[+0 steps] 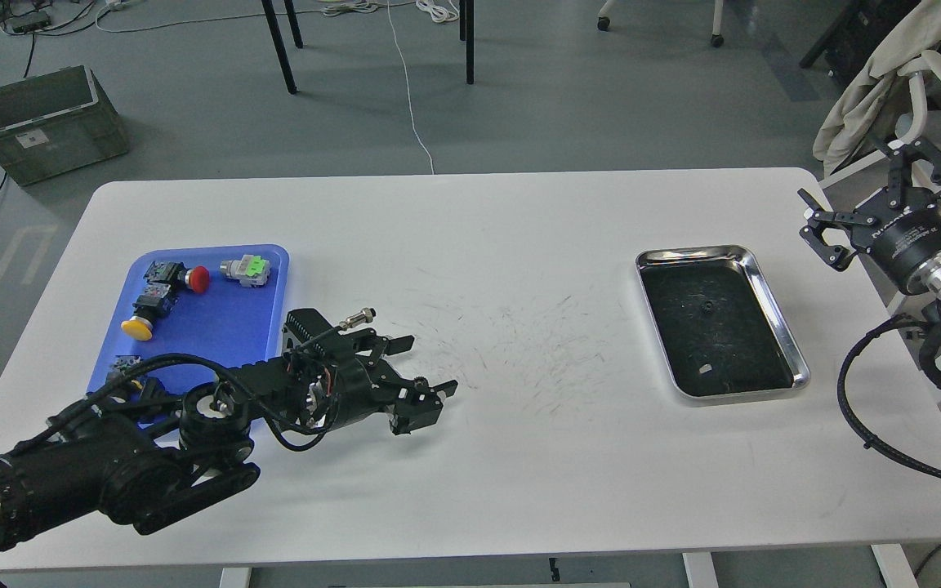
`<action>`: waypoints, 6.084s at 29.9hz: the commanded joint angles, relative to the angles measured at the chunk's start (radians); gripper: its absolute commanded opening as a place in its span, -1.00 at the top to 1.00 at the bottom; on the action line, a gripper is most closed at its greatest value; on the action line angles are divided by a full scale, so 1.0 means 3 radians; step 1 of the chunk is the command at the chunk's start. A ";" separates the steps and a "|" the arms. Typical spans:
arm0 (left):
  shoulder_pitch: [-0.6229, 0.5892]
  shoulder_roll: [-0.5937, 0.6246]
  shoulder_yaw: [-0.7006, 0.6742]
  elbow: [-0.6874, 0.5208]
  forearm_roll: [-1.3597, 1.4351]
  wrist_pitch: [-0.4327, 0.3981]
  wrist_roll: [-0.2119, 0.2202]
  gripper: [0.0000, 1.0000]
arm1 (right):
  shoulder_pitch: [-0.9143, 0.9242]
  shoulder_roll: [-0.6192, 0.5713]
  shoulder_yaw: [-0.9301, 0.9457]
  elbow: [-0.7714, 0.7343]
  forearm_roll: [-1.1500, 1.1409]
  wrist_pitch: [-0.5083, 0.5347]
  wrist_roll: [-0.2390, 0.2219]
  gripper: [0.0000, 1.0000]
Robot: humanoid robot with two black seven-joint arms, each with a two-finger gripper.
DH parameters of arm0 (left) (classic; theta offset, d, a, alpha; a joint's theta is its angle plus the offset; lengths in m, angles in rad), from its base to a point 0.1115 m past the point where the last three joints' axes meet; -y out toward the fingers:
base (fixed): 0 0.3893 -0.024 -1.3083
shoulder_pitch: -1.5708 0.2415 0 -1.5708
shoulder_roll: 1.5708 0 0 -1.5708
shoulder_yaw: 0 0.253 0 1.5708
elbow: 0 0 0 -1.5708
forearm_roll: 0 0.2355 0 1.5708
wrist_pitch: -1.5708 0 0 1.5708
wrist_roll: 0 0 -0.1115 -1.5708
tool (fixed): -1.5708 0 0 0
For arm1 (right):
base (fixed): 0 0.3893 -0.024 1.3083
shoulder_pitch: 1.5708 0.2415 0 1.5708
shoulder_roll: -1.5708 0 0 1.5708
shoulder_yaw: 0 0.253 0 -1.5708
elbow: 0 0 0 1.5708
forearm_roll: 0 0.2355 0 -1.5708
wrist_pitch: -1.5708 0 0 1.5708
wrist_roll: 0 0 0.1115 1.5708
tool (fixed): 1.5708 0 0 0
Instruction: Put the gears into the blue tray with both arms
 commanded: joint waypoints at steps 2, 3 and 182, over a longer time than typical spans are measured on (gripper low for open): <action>0.0074 0.0002 -0.0003 0.0019 0.0059 0.0058 0.0001 -0.51 | -0.0022 0.0000 -0.0003 0.0005 0.0000 0.0000 0.0000 -0.83; 0.0080 0.0017 -0.0003 0.0019 0.0085 0.0058 0.0001 -0.40 | -0.0022 0.0000 -0.0008 0.0010 0.0000 0.0000 0.0000 -0.83; -0.0723 -0.0147 -0.2064 0.2361 -0.6670 -0.2088 -0.0346 -0.96 | 0.1711 0.0276 -0.3598 -0.0123 -0.4699 -0.0481 -0.0215 0.97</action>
